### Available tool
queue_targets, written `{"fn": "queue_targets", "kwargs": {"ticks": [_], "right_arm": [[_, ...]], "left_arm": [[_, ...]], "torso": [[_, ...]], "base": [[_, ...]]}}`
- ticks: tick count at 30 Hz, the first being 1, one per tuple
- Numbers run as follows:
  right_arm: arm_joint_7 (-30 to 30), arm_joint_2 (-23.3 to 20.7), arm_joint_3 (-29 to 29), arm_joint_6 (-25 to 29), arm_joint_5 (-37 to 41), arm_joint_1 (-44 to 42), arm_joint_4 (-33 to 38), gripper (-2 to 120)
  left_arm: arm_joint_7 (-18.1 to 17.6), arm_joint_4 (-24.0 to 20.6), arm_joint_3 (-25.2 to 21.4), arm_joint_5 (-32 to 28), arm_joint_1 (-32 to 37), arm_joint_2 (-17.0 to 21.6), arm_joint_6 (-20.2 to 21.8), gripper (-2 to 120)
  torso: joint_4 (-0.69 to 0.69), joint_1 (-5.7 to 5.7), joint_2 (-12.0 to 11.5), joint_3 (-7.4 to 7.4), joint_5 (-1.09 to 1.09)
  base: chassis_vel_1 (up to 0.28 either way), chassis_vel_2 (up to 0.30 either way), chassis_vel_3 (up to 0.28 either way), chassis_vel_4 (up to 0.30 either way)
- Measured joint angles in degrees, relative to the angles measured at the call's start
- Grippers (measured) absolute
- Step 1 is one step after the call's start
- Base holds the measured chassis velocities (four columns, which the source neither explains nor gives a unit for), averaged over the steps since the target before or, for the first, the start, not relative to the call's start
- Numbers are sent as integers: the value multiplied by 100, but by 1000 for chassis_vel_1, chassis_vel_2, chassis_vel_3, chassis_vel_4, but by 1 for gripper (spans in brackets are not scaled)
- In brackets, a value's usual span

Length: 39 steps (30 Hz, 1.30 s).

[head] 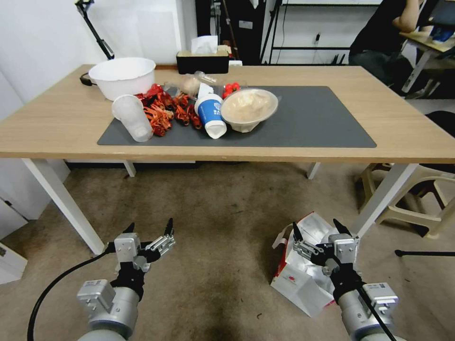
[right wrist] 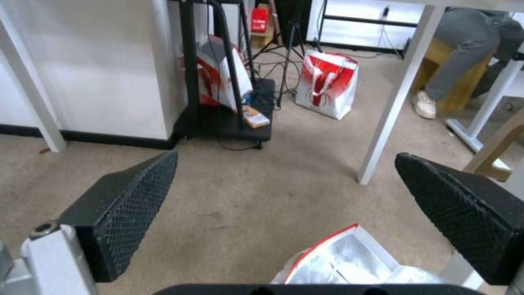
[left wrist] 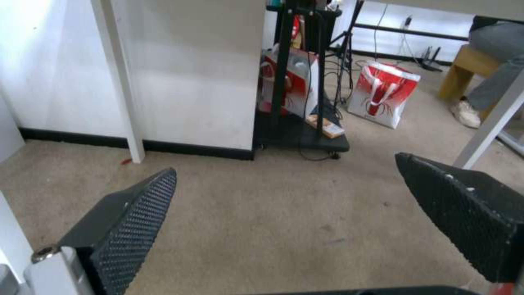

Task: Pick up the food delivery bag from the floor and place it on the table.

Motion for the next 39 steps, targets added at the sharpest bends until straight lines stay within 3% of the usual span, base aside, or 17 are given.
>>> {"fn": "queue_targets", "kwargs": {"ticks": [39], "right_arm": [[0, -16, 21, 73, 22, -12, -43, 100]], "left_arm": [[-22, 53, 30, 215, 111, -162, -119, 100]], "torso": [[0, -301, -890, -587, 0]], "base": [[0, 0, 0, 0]]}}
